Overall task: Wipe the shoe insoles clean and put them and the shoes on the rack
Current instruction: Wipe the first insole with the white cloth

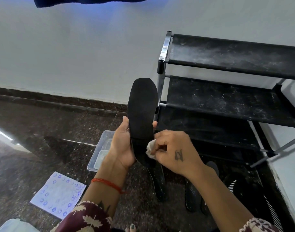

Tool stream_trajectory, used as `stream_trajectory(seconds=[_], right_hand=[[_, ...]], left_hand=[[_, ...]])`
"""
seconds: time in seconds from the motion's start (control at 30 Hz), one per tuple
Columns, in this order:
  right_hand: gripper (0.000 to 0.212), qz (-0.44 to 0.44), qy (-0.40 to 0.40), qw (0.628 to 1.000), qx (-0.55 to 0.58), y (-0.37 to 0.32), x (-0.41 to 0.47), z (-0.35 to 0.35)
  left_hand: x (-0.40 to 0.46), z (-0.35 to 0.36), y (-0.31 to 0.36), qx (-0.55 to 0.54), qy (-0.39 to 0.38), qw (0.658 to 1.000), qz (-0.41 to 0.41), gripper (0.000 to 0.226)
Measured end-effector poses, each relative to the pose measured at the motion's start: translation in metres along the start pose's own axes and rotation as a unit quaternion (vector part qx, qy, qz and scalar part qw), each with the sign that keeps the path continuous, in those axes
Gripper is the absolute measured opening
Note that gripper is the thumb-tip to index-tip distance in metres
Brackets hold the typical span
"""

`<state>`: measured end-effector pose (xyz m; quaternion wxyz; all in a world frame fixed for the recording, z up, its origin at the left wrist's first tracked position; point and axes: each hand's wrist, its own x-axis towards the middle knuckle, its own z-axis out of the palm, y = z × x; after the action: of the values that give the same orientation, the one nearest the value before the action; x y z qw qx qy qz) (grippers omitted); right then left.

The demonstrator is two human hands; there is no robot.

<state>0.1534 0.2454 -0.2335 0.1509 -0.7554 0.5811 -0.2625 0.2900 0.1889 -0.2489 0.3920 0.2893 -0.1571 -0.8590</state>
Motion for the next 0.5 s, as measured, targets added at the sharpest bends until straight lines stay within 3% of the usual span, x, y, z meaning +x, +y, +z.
stream_trajectory(seconds=[0.07,0.17,0.23,0.3,0.4,0.5], right_hand=[[0.010,0.057,0.092,0.994,-0.018,0.005,0.001,-0.004],[0.011,0.139,0.203,0.961,0.125,0.007,0.004,-0.012],[0.018,0.151,0.178,0.940,0.247,0.000,0.005,-0.014],[0.024,0.120,0.112,0.941,0.295,-0.010,0.004,-0.010],[0.019,0.023,0.018,0.973,0.227,-0.020,0.001,0.004],[0.019,-0.024,-0.008,0.985,0.172,-0.018,0.000,0.010]], left_hand=[[-0.001,0.000,0.001,-0.008,-0.016,1.000,0.004,0.070],[-0.004,0.003,0.002,-0.018,-0.021,1.000,0.005,0.063],[-0.004,0.003,0.001,-0.013,-0.004,0.999,0.030,0.060],[-0.003,0.004,0.000,-0.012,0.004,0.999,0.039,0.059],[-0.007,0.007,0.000,-0.028,-0.002,0.999,0.016,0.065],[-0.010,0.011,-0.001,0.000,-0.010,1.000,-0.002,0.078]])
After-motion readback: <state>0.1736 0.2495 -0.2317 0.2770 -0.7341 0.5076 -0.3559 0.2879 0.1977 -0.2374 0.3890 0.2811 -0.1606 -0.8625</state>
